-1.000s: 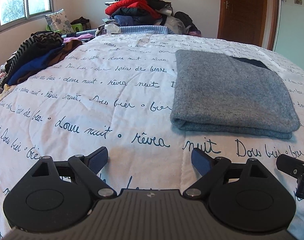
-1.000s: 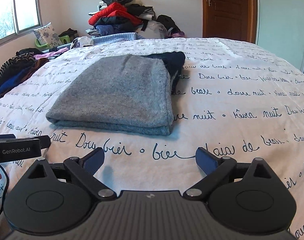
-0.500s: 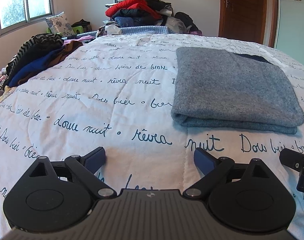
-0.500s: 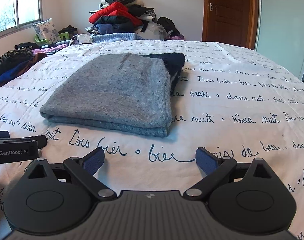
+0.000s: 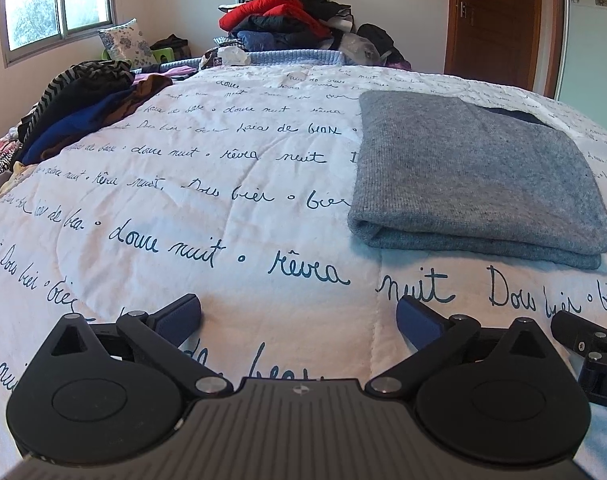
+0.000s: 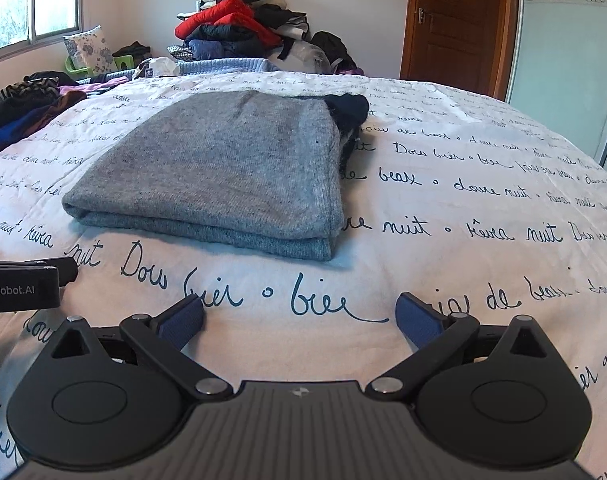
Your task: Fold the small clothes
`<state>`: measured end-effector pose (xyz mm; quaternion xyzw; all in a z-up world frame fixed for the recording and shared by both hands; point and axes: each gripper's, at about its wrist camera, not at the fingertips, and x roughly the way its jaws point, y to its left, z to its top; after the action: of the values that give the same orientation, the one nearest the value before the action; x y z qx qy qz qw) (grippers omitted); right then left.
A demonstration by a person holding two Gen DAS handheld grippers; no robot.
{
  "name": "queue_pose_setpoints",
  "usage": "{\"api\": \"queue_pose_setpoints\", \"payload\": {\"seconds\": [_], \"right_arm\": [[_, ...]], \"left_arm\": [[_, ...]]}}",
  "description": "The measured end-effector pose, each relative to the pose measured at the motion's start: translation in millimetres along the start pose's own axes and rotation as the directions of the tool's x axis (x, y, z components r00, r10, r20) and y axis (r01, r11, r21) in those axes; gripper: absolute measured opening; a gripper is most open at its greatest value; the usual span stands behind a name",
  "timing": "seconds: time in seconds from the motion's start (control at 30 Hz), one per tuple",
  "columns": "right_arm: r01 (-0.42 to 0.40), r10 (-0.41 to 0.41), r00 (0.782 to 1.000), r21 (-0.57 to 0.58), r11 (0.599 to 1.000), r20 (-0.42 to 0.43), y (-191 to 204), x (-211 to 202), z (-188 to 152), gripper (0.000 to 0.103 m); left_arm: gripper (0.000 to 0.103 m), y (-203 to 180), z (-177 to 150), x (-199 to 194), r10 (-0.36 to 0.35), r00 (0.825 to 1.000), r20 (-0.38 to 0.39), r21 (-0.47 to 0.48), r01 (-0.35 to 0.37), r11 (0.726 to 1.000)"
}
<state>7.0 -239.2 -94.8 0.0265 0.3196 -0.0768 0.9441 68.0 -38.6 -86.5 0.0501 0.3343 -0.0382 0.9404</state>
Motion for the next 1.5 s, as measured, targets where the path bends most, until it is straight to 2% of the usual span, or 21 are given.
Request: {"api": "queue_pose_setpoints", "payload": {"seconds": [1.5], "right_arm": [[-0.015,0.015,1.000,0.018,1.000,-0.001,-2.7,0.8,-0.8,0.103]], "left_arm": [[0.103,0.4,-2.9,0.2,-0.006,1.000,0.013,-0.016,0.007,1.000]]}}
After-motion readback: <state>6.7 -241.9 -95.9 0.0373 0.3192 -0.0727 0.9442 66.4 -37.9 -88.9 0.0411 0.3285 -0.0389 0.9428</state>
